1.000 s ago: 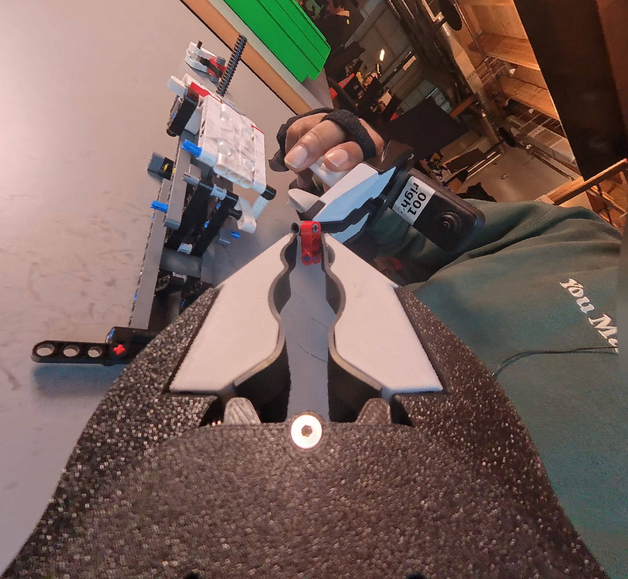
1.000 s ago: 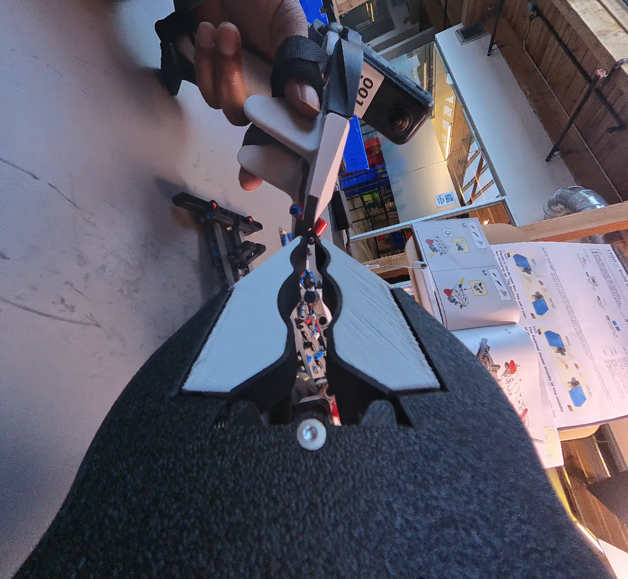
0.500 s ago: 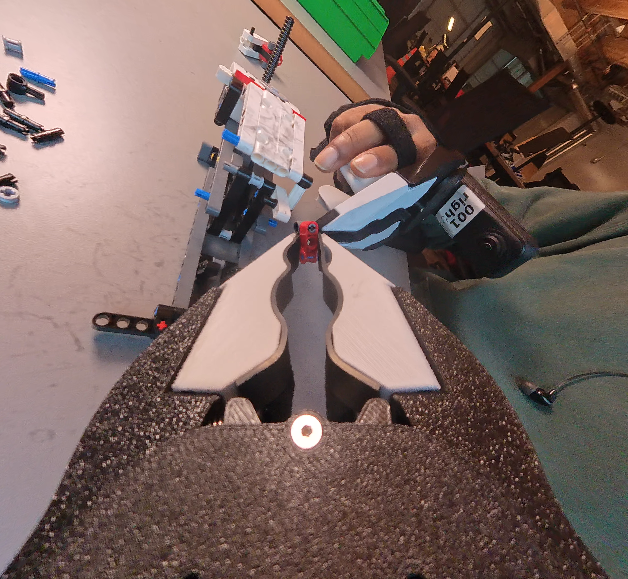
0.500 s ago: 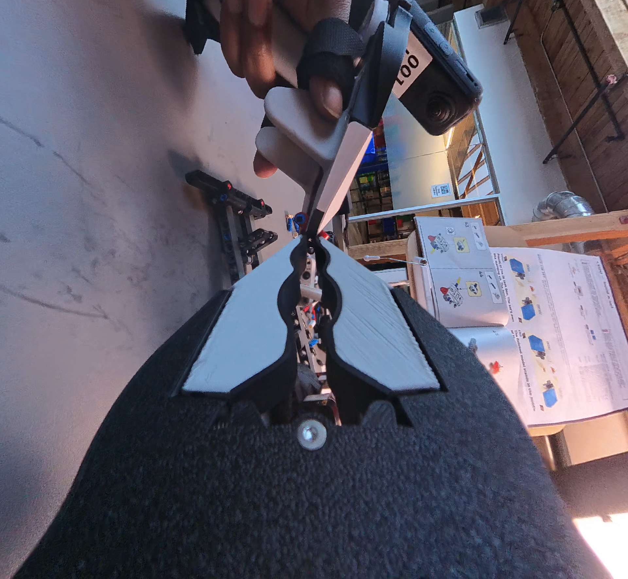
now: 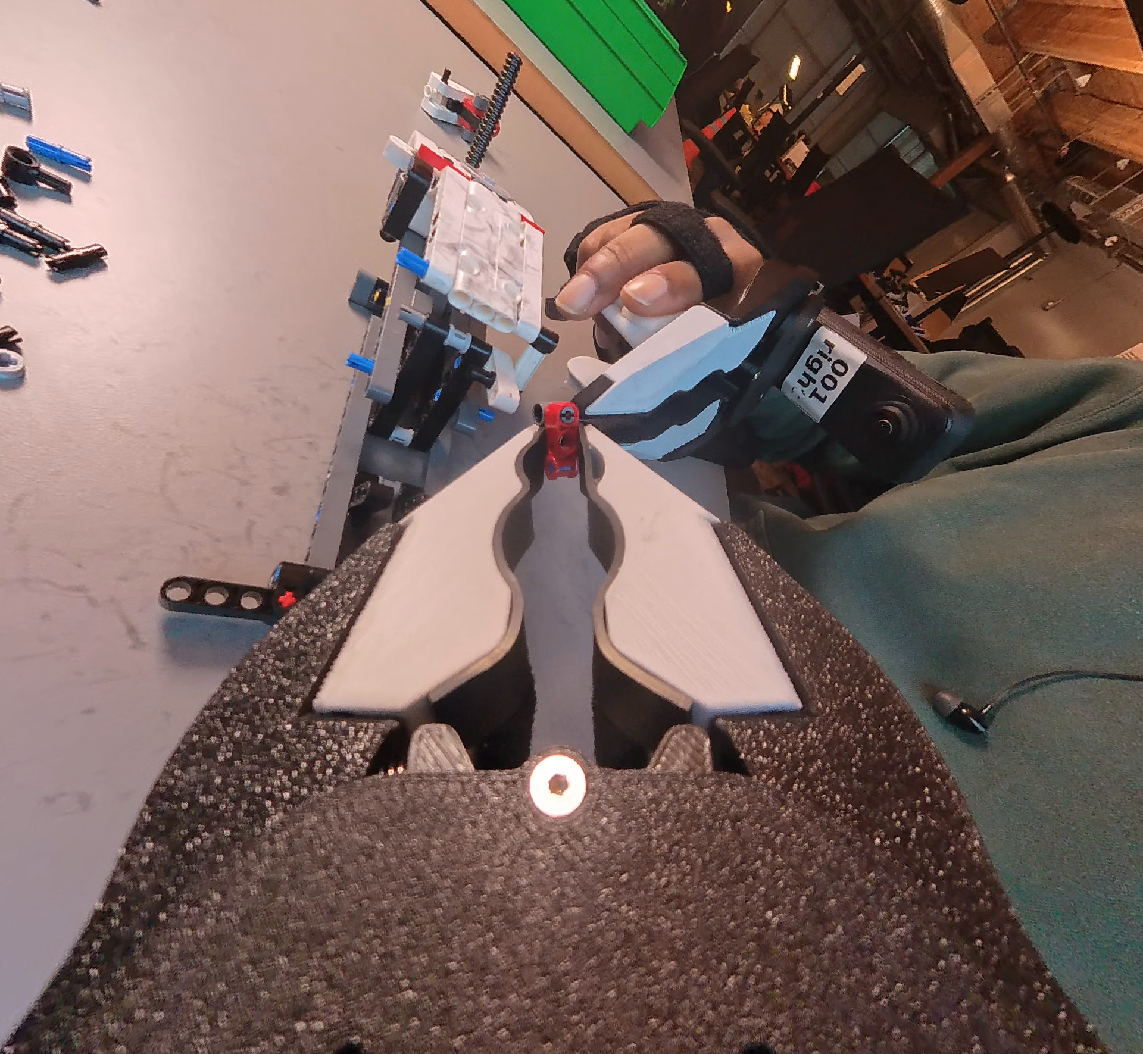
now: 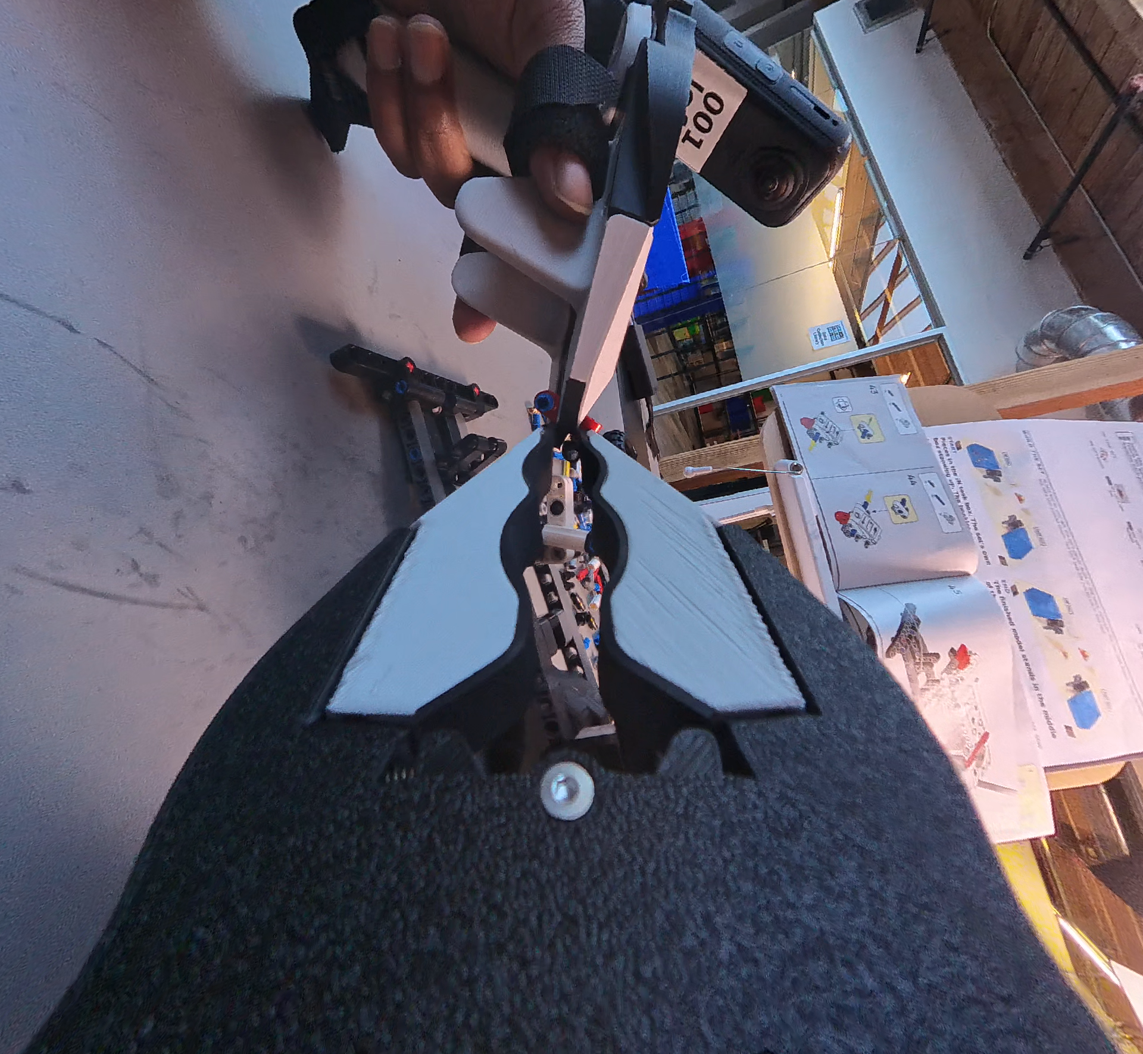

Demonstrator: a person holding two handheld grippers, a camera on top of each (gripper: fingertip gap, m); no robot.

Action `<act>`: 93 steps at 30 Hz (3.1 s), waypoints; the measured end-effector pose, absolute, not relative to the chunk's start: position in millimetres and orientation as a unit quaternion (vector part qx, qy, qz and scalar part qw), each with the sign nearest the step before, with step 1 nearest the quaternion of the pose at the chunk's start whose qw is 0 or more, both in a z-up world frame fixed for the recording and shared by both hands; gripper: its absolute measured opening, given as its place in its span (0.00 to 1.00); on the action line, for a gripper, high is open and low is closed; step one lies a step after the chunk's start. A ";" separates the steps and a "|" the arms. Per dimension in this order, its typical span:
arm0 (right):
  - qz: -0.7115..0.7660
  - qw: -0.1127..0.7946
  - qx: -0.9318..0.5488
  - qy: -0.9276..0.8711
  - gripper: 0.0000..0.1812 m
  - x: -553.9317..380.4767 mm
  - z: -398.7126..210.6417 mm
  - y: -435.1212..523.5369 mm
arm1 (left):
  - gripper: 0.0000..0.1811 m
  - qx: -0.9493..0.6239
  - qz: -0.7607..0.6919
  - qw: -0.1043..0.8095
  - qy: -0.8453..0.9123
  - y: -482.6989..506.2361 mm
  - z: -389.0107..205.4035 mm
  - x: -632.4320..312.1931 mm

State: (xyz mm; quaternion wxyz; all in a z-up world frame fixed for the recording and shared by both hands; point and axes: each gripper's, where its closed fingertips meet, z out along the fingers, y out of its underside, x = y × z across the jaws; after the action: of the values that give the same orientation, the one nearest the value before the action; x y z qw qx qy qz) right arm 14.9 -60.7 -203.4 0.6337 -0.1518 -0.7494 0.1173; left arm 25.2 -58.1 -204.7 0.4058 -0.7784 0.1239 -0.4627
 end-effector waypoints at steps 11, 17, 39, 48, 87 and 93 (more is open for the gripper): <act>0.122 0.631 -0.171 -0.747 0.02 14.8 -202.4 -56.2 | 0.05 -0.779 -0.460 0.408 0.124 -58.1 -204.1 24.8; 0.094 0.626 -0.166 -0.756 0.01 13.7 -203.6 -55.9 | 0.04 -0.790 -0.431 0.422 0.112 -51.3 -205.2 20.1; 0.173 0.469 -0.379 -0.779 0.02 -14.6 -160.9 1.2 | 0.04 -0.783 -0.283 0.551 0.064 -32.7 -168.2 -45.8; 0.083 0.183 -0.536 -0.820 0.02 -84.9 -263.6 81.4 | 0.04 -0.739 -0.395 0.544 0.041 -33.4 -174.7 -36.5; 0.289 0.627 -0.256 -0.677 0.03 -3.7 -133.1 -56.4 | 0.04 -0.589 -0.637 0.494 0.051 -58.9 -132.6 7.9; 0.301 0.617 -0.249 -0.683 0.03 -0.2 -133.0 -59.5 | 0.06 -0.591 -0.634 0.496 0.062 -62.8 -128.5 4.5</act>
State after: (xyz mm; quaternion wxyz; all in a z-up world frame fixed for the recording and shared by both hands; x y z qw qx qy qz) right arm -0.2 -59.5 -133.0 0.6166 -0.2494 -0.6833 0.3014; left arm 4.5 -62.8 -128.5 0.4956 -0.5908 0.0616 -0.6336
